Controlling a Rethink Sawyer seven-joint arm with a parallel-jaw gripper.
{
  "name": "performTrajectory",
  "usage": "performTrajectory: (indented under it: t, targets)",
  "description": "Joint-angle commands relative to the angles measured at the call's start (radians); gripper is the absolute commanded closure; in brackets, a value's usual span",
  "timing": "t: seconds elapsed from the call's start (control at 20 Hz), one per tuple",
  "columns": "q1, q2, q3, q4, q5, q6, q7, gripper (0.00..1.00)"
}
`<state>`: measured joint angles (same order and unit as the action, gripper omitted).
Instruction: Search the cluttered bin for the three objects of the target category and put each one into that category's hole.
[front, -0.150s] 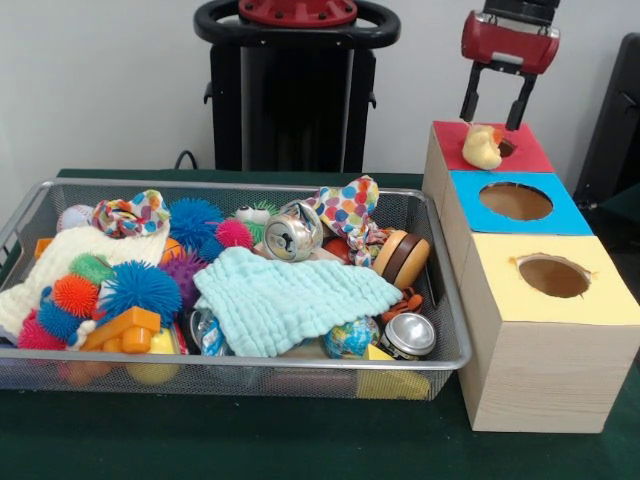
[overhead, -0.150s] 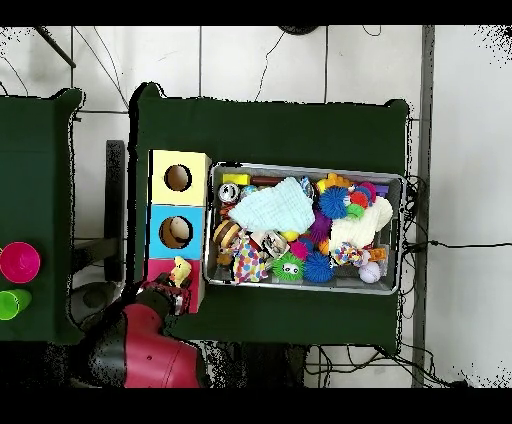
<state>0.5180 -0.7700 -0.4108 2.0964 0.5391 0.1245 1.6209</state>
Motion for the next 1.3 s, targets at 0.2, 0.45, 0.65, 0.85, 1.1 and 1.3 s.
performTrajectory:
  t: [0.2,0.45,0.65,0.85,1.1,1.3]
  targets:
    - [-0.097,-0.005,0.106,-0.04,0.061,-0.002,0.275,0.0]
    - [-0.099,0.003,0.099,-0.052,0.056,0.0,0.267,0.0]
    - [-0.09,0.013,0.072,-0.087,0.056,0.041,0.262,0.0]
    - [-0.097,0.012,0.081,-0.087,0.054,0.037,0.259,0.0]
    - [-0.113,0.001,0.103,-0.072,0.04,0.002,0.246,0.0]
    - [-0.127,-0.004,0.12,-0.065,0.035,-0.023,0.245,1.0]
